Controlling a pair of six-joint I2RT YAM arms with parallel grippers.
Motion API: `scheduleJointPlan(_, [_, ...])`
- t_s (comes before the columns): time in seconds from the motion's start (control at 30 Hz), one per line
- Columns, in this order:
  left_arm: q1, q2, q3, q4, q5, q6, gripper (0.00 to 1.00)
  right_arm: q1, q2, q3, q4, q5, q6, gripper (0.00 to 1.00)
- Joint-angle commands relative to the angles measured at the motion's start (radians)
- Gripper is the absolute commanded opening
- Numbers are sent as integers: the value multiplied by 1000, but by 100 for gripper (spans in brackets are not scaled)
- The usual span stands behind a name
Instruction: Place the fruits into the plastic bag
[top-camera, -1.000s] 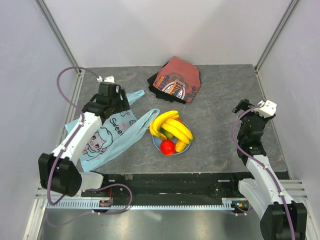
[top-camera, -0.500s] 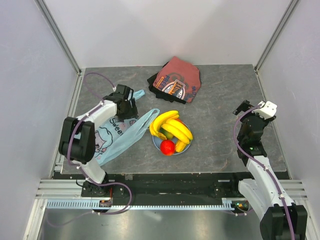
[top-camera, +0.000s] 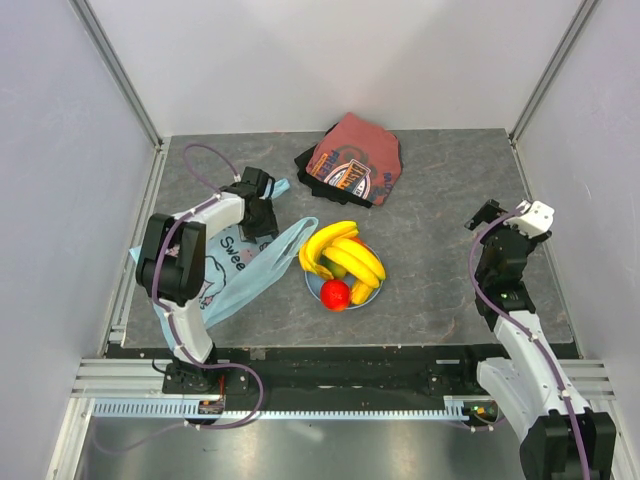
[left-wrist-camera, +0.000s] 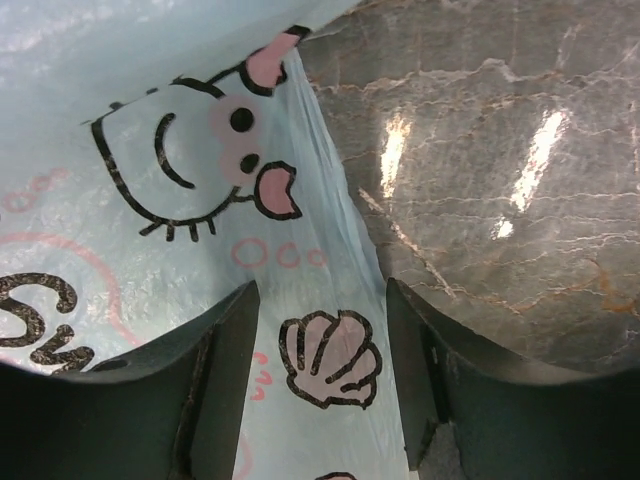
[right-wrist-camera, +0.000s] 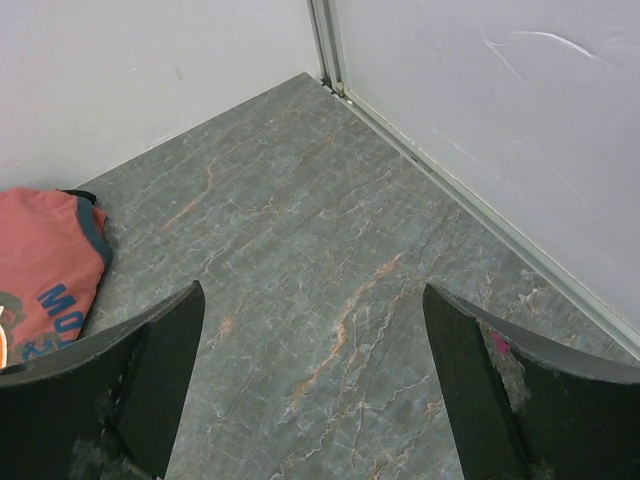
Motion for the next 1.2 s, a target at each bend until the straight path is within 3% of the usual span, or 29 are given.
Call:
scheduleJointPlan(0.0, [-1,20,42,13,-28,-20,60,5,6,47,5,-9,9,98])
scheduleJointPlan(0.2, [-1,63,39,7,-8,-17,57,5,18,55,16,-24,3,98])
scheduleJointPlan(0.33, [5,34,10,12,-19,-31,23,4,20,64,15,-26,-5,98])
scheduleJointPlan(0.5, [25,-94,-10,47,-48,-11,2,4,49,133,-60,-75,-28,98])
scheduleJointPlan(0.7, [81,-264,-27,92,6,35,1,4,98,225,-108,-64,-17,98])
scheduleJointPlan(0.9, [126,-462,-89,237,96,95,2,4,169,375,-183,-81,14,98])
scheduleJointPlan(1.1, [198,-634,-155,372,279,95,2,4,184,457,-183,-127,72,98])
scheduleJointPlan(1.17, [235,-673,-173,450,421,56,1,5,199,503,-205,-178,58,98])
